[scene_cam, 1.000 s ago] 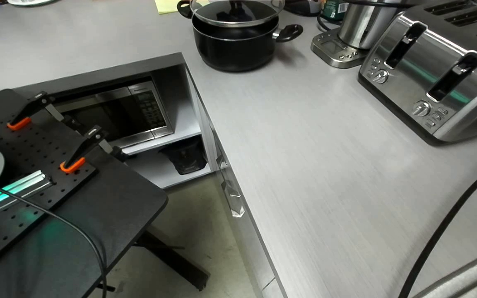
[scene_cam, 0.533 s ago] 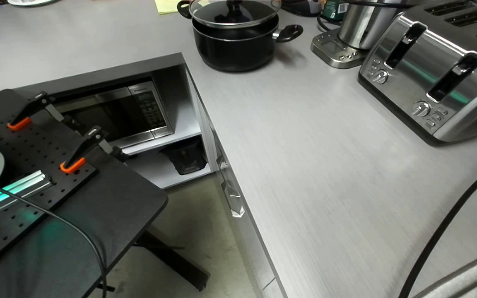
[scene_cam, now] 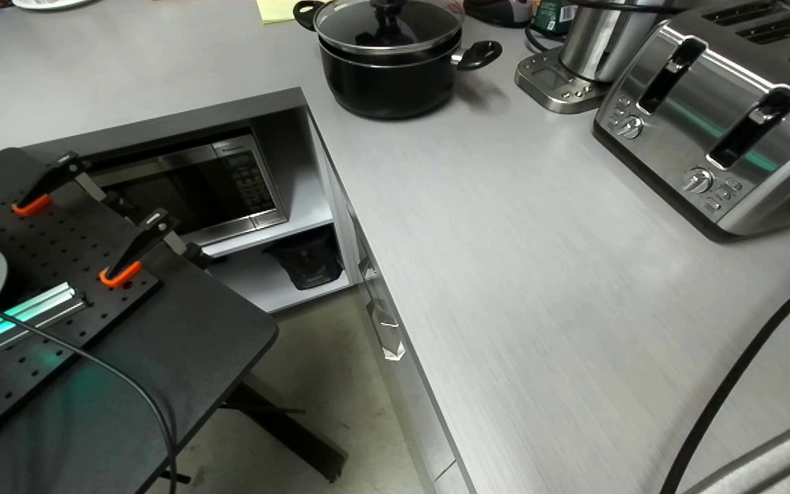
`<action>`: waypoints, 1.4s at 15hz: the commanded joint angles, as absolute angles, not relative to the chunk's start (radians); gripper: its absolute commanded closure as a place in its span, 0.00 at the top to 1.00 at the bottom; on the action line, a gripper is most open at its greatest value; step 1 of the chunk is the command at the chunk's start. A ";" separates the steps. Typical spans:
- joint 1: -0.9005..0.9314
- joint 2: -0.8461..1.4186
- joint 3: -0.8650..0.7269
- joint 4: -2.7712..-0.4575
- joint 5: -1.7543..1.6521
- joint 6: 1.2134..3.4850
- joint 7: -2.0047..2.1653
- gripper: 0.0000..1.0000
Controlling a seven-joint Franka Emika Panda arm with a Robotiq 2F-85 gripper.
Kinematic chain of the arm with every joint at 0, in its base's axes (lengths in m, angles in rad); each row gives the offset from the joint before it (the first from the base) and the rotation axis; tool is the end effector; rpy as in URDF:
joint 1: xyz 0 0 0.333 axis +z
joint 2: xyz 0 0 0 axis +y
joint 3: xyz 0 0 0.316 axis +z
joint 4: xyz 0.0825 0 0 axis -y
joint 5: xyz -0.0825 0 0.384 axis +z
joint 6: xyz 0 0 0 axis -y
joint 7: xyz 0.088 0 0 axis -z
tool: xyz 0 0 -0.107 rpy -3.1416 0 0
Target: Put the lid on the pot
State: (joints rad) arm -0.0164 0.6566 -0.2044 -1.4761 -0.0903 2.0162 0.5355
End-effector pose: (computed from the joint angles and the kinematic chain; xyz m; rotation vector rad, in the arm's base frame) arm 0.6896 -0.1357 0.2900 2.7541 -0.9710 -0.1043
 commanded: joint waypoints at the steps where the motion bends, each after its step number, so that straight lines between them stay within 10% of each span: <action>1: -0.013 0.670 -0.215 -1.445 -0.103 2.012 0.555 0.25; 21: -0.011 0.676 -0.204 -1.461 -0.091 2.022 0.541 0.25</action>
State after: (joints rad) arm -0.0182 0.6755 -0.2093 -1.4752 -0.0902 2.0198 0.5355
